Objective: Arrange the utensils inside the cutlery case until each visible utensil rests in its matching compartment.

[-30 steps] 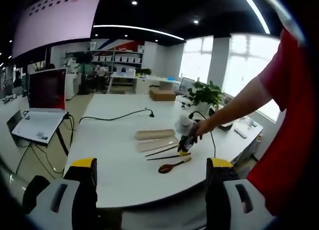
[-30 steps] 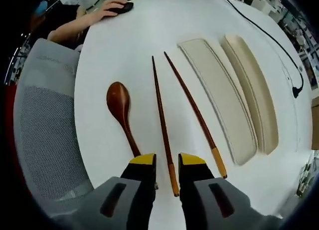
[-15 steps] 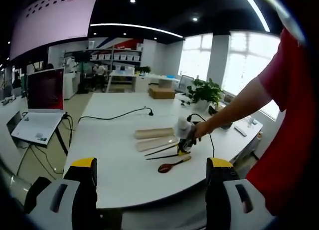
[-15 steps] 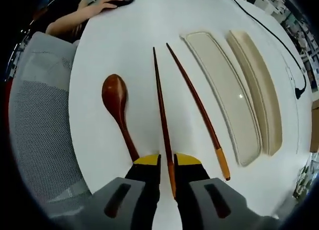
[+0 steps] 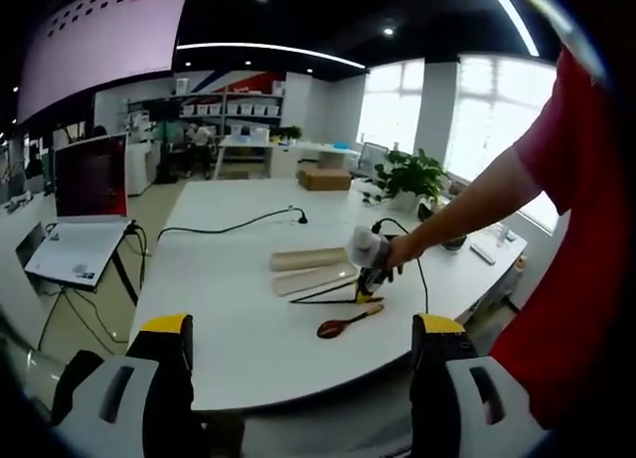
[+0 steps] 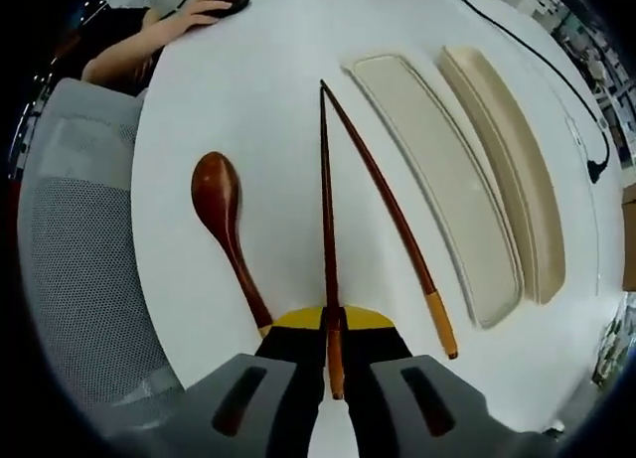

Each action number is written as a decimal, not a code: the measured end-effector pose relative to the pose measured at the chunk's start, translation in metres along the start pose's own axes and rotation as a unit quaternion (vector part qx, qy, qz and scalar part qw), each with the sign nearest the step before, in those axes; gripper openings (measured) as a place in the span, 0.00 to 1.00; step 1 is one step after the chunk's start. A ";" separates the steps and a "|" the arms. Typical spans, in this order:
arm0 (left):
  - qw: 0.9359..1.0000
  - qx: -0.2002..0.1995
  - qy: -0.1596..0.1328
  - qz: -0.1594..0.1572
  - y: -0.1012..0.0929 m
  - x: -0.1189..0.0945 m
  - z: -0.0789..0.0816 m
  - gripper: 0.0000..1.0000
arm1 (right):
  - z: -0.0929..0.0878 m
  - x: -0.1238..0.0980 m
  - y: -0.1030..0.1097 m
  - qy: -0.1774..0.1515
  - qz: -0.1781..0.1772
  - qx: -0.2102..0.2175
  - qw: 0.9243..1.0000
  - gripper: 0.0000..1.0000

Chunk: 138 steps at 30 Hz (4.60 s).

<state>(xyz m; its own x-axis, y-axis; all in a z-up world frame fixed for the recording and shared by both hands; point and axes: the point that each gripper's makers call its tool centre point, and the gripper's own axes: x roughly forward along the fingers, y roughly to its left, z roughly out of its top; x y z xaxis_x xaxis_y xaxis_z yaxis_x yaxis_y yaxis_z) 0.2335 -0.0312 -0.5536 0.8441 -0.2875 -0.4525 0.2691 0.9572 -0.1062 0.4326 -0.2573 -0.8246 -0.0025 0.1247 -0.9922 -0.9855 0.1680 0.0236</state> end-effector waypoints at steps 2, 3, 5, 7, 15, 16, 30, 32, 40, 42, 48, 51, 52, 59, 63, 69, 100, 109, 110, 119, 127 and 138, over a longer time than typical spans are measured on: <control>1.000 0.004 0.003 0.003 0.001 0.001 0.000 0.93 | 0.001 0.001 -0.001 0.009 0.000 -0.043 0.999 0.02; 1.000 0.005 0.001 0.006 0.003 0.000 0.002 0.93 | 0.002 0.001 -0.002 0.011 0.002 -0.052 0.999 0.02; 1.000 0.002 -0.005 0.009 0.004 -0.001 0.006 0.93 | 0.003 0.002 -0.002 0.015 0.003 -0.089 0.996 0.02; 1.000 0.003 -0.011 0.016 0.006 -0.003 0.010 0.93 | 0.005 0.002 0.000 0.021 -0.001 -0.086 0.996 0.01; 0.999 -0.004 -0.024 0.038 0.015 -0.016 0.012 0.93 | 0.005 -0.003 0.003 0.047 -0.013 -0.104 0.993 0.00; 0.999 -0.003 -0.023 0.039 0.014 -0.017 0.011 0.93 | 0.004 -0.004 0.005 0.042 -0.011 -0.097 0.994 0.00; 0.999 -0.013 -0.028 0.037 0.016 -0.023 -0.003 0.92 | 0.001 -0.023 0.010 0.007 -0.001 -0.101 0.995 0.00; 0.999 -0.008 -0.030 0.037 0.016 -0.024 -0.001 0.92 | 0.004 -0.029 0.013 0.006 0.002 -0.108 0.994 0.00; 0.999 -0.011 -0.035 0.033 0.018 -0.026 -0.001 0.92 | 0.021 -0.061 0.009 -0.008 0.011 -0.101 0.995 0.00; 0.999 -0.011 -0.037 0.032 0.020 -0.027 0.000 0.92 | 0.023 -0.073 0.008 -0.009 0.014 -0.108 0.994 0.00; 0.999 -0.007 -0.039 0.028 0.022 -0.028 0.002 0.92 | 0.020 -0.087 0.006 0.004 0.006 -0.124 0.992 0.00; 0.999 -0.005 -0.034 0.024 0.022 -0.026 0.001 0.91 | 0.023 -0.093 0.009 0.002 0.005 -0.127 0.992 0.00; 0.999 -0.006 -0.033 0.022 0.021 -0.026 0.000 0.91 | 0.024 -0.093 0.010 0.001 0.006 -0.123 0.992 0.00; 1.000 -0.005 -0.031 0.004 0.015 -0.018 0.000 0.91 | 0.025 -0.093 0.013 0.006 0.003 -0.126 0.992 0.00; 1.000 0.001 -0.027 -0.006 0.013 -0.013 0.002 0.91 | 0.027 -0.102 0.014 -0.001 0.002 -0.129 0.992 0.00; 0.999 0.008 -0.030 -0.018 0.013 -0.009 0.009 0.91 | 0.022 -0.118 0.003 0.003 0.001 -0.133 0.991 0.00; 1.000 0.012 -0.017 -0.008 0.017 -0.015 0.003 0.90 | 0.035 -0.134 -0.011 0.031 0.013 -0.151 0.988 0.00; 1.000 0.007 -0.013 -0.004 0.016 -0.016 -0.002 0.90 | 0.020 -0.142 -0.029 0.066 0.020 -0.148 0.987 0.00; 1.000 0.007 -0.014 -0.004 0.016 -0.015 -0.001 0.90 | 0.021 -0.144 -0.033 0.061 0.017 -0.145 0.987 0.00; 1.000 0.012 -0.017 -0.007 0.015 -0.010 0.006 0.90 | 0.025 -0.167 -0.071 0.064 -0.005 -0.133 0.989 0.00; 1.000 0.006 -0.024 -0.009 0.013 -0.008 0.009 0.92 | 0.042 -0.187 -0.099 0.026 -0.009 -0.087 0.996 0.00; 0.998 0.037 -0.046 -0.007 0.012 -0.003 0.025 1.00 | 0.055 -0.193 -0.109 0.011 -0.001 -0.075 0.997 0.00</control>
<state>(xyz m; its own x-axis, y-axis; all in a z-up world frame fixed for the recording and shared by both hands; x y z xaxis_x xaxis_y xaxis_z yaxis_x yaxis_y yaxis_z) 0.2457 -0.0196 -0.5318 0.8780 -0.3059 -0.3682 0.3118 0.9491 -0.0450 0.5501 -0.2462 -0.6294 -0.0019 0.1032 -0.9947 -0.9998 0.0192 0.0039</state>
